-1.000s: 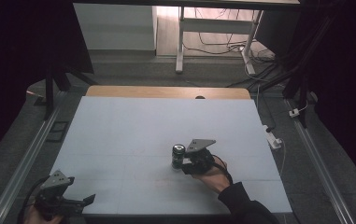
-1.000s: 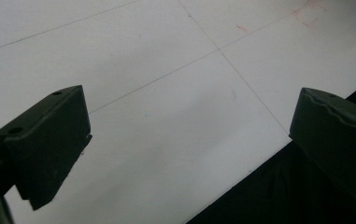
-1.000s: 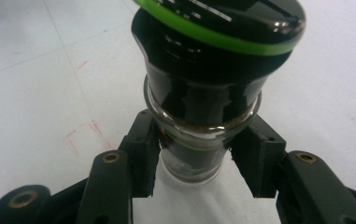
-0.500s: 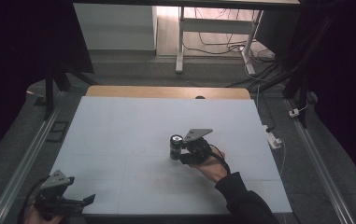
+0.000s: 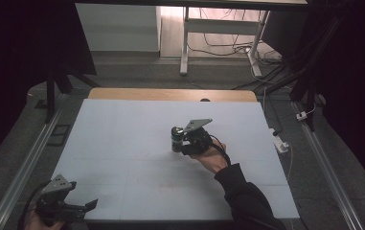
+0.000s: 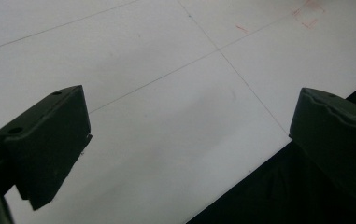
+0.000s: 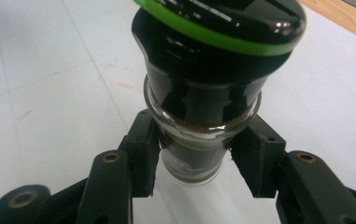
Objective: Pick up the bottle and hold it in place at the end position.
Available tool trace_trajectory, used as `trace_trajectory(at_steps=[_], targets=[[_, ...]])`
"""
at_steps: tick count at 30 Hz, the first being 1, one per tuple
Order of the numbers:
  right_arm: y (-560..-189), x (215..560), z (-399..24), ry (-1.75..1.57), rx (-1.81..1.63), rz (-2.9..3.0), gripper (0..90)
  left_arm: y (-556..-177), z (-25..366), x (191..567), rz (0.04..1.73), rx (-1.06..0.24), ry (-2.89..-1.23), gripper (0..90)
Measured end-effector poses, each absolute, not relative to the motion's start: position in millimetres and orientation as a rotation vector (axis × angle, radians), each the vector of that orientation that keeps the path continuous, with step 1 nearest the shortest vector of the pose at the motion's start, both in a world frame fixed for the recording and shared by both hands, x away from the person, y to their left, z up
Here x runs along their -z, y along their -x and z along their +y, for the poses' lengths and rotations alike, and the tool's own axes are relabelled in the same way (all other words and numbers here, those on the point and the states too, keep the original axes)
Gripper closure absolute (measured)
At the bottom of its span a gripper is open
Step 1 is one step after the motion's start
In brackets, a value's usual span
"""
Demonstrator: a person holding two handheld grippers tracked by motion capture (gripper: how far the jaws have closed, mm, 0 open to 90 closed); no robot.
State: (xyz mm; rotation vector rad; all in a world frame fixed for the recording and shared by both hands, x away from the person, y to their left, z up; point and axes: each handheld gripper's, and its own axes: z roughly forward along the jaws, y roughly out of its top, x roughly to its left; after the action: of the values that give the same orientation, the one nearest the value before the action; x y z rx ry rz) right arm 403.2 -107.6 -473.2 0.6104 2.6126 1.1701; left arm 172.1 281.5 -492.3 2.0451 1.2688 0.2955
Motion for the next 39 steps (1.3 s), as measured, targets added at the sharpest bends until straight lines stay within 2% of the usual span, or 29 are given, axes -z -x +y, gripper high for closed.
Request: trace_trajectory(at_steps=[17,39], targets=[[-435.2,485.4,-96.1,-0.633,-1.132,2.606,52.4,-172.3,281.9,492.4,1.271,-0.291,-2.043,0.0],[-439.2,501.8,-90.2,-0.613,-1.121,2.631,52.4,-171.8,282.0,492.2,1.266,-0.292,-2.045,0.0]])
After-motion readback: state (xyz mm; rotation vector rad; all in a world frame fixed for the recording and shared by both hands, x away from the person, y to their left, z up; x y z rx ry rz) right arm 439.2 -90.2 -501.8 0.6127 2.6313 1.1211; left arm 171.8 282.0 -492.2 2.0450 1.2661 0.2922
